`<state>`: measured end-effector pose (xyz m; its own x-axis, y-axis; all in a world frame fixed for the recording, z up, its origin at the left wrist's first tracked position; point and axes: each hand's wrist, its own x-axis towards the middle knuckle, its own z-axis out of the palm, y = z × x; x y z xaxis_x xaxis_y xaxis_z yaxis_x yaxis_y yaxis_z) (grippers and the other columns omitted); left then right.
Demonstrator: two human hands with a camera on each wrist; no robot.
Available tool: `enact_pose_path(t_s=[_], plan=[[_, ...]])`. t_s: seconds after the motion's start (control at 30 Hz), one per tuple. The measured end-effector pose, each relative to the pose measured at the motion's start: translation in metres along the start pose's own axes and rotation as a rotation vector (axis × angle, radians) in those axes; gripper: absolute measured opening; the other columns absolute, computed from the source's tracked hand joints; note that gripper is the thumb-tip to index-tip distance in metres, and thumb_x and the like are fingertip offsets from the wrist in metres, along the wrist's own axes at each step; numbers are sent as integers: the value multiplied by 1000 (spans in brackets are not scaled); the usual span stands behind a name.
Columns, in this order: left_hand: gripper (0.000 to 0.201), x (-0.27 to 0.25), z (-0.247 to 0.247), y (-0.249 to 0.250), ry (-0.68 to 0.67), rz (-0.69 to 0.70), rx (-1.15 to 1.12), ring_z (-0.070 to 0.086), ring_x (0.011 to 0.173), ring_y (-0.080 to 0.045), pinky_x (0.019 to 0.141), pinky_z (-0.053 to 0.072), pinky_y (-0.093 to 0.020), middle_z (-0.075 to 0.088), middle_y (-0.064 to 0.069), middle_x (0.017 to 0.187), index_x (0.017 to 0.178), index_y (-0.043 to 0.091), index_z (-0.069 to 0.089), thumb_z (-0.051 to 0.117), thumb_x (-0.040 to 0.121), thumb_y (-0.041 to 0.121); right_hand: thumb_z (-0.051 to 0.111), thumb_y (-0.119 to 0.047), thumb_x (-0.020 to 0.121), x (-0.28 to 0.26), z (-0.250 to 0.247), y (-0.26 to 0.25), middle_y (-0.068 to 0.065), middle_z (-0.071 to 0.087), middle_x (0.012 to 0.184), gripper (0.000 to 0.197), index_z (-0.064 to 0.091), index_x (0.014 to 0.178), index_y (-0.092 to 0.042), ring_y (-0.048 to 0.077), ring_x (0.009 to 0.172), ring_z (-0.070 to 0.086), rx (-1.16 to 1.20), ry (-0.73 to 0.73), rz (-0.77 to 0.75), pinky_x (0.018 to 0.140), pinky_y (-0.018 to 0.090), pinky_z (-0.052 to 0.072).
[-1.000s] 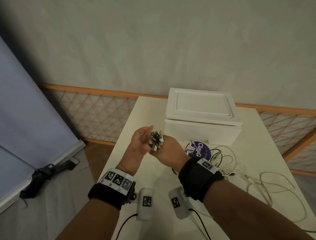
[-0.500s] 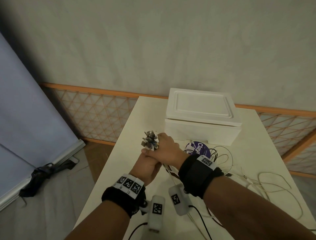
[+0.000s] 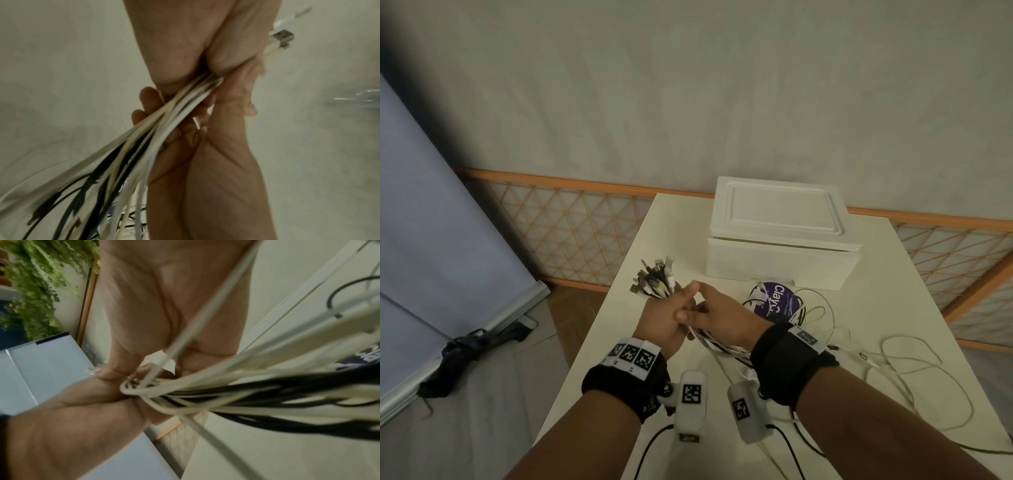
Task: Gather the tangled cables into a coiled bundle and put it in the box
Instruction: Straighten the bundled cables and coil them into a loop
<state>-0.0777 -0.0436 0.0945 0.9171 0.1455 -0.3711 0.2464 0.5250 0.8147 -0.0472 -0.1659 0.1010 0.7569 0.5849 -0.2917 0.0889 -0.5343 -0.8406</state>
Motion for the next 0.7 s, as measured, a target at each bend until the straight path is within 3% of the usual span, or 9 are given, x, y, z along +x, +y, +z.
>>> enact_pose_path(t_s=[0.1,0.2,0.3,0.4,0.47,0.53,0.63,0.67,0.7], plan=[[45,9,-4,-4,51,-56,-2,44,45,-15,47,29,-25,48,0,54,56,15,48,58,86,46,59,-37,91,-3,4,5,5,71,94,40,49,120,-11,13,78,66,4,-5,-33,80,31,51],[43,11,2,-6,90,-78,-198,45,48,-14,50,39,-27,48,0,55,62,16,46,53,93,44,57,-35,92,-7,10,12,1,68,77,30,50,111,-13,11,62,61,-20,31,-70,68,30,52],[44,9,6,-8,95,-77,-332,38,45,-12,58,39,-28,39,2,50,59,17,40,53,95,39,57,-38,91,-17,12,22,-2,64,76,30,49,110,-17,9,60,57,-114,47,-28,60,22,47],[46,13,-3,6,148,-24,-354,28,36,-11,55,36,-28,28,4,41,56,19,37,56,93,37,58,-27,82,-31,1,56,3,62,90,19,50,97,-18,22,83,61,-581,64,10,67,30,46],[47,22,-16,27,208,40,-377,26,35,-11,51,37,-27,26,5,41,55,20,37,58,92,39,54,-24,78,-48,-21,90,2,63,95,18,53,95,-22,24,92,62,-712,127,179,74,33,50],[49,28,-29,43,283,93,-410,27,34,-11,51,36,-26,27,5,41,55,20,35,57,92,41,54,-28,77,-69,-49,118,-1,65,95,22,54,99,-26,24,94,63,-728,237,325,76,33,50],[48,35,-38,31,275,77,-427,30,37,-11,56,38,-26,28,5,42,57,19,35,55,93,43,59,-27,78,-87,-82,138,2,68,77,12,56,88,-23,28,77,66,-912,500,320,74,32,46],[45,36,-35,21,241,70,-428,32,39,-11,59,39,-27,30,5,44,59,20,37,55,93,43,60,-29,76,-89,-90,138,1,67,74,12,56,86,-23,27,75,67,-974,554,324,79,36,46],[40,37,-32,10,208,65,-417,34,43,-11,62,40,-27,33,5,46,63,21,40,54,92,43,60,-35,76,-91,-96,137,0,68,85,22,56,95,-24,24,86,67,-999,503,372,92,43,42]])
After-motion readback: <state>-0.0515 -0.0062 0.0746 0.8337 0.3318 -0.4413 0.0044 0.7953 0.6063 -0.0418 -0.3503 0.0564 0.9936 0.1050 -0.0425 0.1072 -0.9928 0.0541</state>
